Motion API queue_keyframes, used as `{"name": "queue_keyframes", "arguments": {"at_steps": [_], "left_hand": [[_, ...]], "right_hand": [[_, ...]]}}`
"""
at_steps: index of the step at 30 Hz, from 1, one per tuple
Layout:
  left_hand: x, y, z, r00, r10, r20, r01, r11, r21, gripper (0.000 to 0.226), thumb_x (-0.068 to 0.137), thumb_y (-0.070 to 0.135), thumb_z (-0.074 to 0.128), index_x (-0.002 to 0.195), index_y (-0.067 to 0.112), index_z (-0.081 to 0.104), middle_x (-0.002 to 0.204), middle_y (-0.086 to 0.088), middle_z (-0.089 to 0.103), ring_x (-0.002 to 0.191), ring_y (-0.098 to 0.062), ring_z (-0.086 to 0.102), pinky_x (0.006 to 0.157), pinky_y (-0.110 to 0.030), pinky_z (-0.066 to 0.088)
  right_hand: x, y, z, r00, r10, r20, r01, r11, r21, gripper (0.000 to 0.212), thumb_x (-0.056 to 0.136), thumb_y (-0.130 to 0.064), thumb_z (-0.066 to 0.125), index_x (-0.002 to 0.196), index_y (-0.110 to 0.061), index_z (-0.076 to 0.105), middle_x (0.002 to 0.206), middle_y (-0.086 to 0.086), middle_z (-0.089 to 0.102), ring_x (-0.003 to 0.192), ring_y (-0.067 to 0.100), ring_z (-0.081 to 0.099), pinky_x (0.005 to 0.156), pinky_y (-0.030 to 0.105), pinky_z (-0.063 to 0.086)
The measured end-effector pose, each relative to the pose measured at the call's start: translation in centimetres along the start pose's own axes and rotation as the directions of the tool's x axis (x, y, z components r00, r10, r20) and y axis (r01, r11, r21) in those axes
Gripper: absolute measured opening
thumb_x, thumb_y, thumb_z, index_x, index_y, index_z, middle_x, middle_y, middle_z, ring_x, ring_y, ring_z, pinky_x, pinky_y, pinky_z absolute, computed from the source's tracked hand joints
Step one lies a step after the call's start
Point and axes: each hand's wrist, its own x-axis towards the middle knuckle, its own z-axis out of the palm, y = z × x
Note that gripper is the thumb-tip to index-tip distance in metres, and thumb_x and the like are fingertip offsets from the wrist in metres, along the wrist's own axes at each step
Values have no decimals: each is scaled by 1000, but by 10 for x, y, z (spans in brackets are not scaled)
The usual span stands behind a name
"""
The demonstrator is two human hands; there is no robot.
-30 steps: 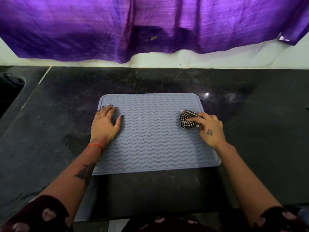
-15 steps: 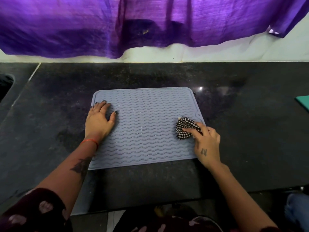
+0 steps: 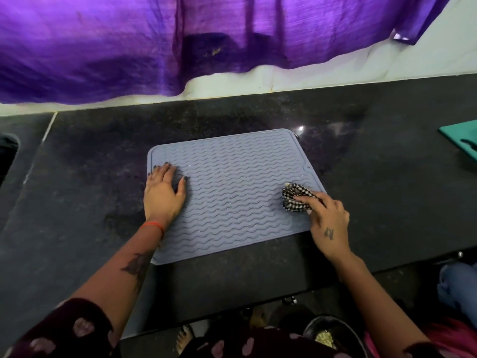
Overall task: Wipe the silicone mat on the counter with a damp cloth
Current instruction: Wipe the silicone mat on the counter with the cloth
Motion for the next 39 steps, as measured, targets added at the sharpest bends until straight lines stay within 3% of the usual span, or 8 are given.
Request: {"name": "queue_keyframes", "arguments": {"at_steps": [7, 12, 17, 20, 26, 30, 35, 39], "left_hand": [[-1, -1, -4, 1000, -5, -9, 3, 989, -151, 57, 86, 37, 37, 131, 5, 50, 142, -15, 44, 136, -30, 32, 117, -39, 17], [-2, -6, -8, 1000, 7, -19, -12, 961, -275, 42, 94, 24, 46, 131, 6, 50, 142, -12, 45, 136, -26, 34, 116, -40, 18], [2, -13, -18, 997, 44, 57, -21, 931, -366, 43, 94, 13, 48, 137, 8, 43, 147, -8, 37, 138, -24, 29, 116, -39, 20], [4, -30, -28, 989, 116, 91, -88, 959, -268, 45, 94, 10, 46, 138, 9, 41, 148, -9, 37, 138, -24, 30, 116, -35, 20], [2, -62, -39, 983, 148, 111, -143, 988, -53, 44, 97, 27, 44, 138, 12, 41, 147, -8, 39, 140, -26, 25, 117, -34, 10], [0, -64, -40, 982, 158, 105, -156, 987, -23, 46, 97, 34, 42, 138, 11, 42, 146, -7, 40, 141, -26, 23, 117, -34, 10], [-3, -67, -39, 984, 150, 100, -149, 989, -17, 48, 97, 37, 43, 137, 10, 45, 145, -7, 42, 141, -26, 22, 118, -34, 8], [-1, -67, -41, 982, 160, 101, -161, 987, 2, 48, 96, 38, 46, 135, 10, 48, 143, -6, 44, 141, -26, 23, 117, -33, 8]], "right_hand": [[-9, -20, 7, 997, 64, -32, -64, 998, 4, 47, 81, -1, 56, 105, -41, 63, 119, -1, 56, 105, 30, 47, 85, 39, 28], [-40, -61, 33, 998, 12, -56, -19, 993, -119, 50, 73, -8, 48, 106, -44, 56, 120, 0, 57, 100, 28, 46, 81, 42, 35], [-35, -79, 30, 999, -38, -36, 37, 999, -36, 46, 77, -17, 47, 111, -47, 57, 117, -4, 58, 95, 28, 52, 79, 40, 40], [-54, -114, 49, 997, -80, -21, 78, 992, -103, 52, 70, -12, 44, 107, -45, 58, 117, -4, 57, 99, 24, 47, 80, 40, 37], [-50, -131, 49, 993, -113, 37, 112, 993, 22, 52, 72, -10, 53, 107, -48, 59, 118, -11, 58, 98, 19, 46, 76, 30, 24], [-60, -156, 63, 975, -185, 124, 190, 981, -28, 54, 67, -12, 39, 102, -47, 60, 120, -10, 56, 100, 19, 43, 75, 29, 19], [-56, -165, 61, 946, -284, 158, 269, 957, 112, 52, 72, -10, 57, 107, -49, 57, 118, -13, 56, 99, 13, 41, 76, 31, 24], [-64, -180, 69, 909, -349, 226, 341, 937, 75, 52, 68, -14, 48, 105, -49, 56, 120, -13, 54, 100, 16, 43, 77, 30, 21]]}}
